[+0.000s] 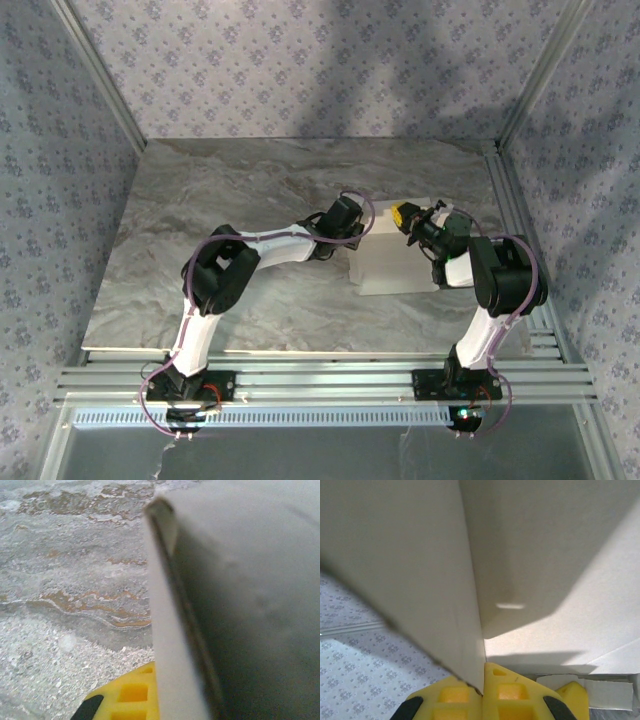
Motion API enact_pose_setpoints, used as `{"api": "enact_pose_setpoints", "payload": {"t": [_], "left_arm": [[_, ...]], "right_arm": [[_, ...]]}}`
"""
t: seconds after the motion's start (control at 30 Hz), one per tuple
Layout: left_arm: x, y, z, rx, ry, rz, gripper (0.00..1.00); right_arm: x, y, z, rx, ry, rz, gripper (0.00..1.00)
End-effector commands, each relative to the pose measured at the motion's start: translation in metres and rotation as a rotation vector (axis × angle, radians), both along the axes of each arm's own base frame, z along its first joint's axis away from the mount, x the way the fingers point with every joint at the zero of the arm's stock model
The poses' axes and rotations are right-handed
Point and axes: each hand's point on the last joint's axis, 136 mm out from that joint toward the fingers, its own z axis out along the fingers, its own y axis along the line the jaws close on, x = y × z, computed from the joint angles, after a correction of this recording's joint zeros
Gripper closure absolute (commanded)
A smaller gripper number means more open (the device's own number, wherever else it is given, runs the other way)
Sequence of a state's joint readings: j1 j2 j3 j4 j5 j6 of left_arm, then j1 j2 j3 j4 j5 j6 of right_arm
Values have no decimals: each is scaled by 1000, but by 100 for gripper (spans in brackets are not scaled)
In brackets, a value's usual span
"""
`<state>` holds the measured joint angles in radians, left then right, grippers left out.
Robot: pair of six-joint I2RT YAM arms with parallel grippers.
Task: Fold the paper box
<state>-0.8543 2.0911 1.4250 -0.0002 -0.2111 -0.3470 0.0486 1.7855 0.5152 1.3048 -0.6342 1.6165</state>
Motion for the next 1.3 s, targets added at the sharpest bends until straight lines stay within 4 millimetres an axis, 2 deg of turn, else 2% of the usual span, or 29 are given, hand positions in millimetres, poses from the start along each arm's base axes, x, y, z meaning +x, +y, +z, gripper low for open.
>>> {"api": "enact_pose_setpoints", "payload": {"t": [0.0, 0.43, 0.57, 0.8, 1.27], "left_arm": [[16, 9, 9, 23, -15, 115, 100], [28, 33, 4, 114, -19, 302, 100], [31, 47, 1, 173, -12, 382, 100], [35, 59, -2, 260, 1, 454, 100], [36, 67, -8, 351, 6, 482, 100]], "right_arm": [[-7, 11, -2, 8, 47, 40, 100], [-13, 25, -15, -9, 162, -53, 100], [-11, 29, -13, -2, 190, -69, 100], [-17, 35, -17, -25, 263, -103, 100], [-13, 40, -19, -26, 315, -95, 100]]}}
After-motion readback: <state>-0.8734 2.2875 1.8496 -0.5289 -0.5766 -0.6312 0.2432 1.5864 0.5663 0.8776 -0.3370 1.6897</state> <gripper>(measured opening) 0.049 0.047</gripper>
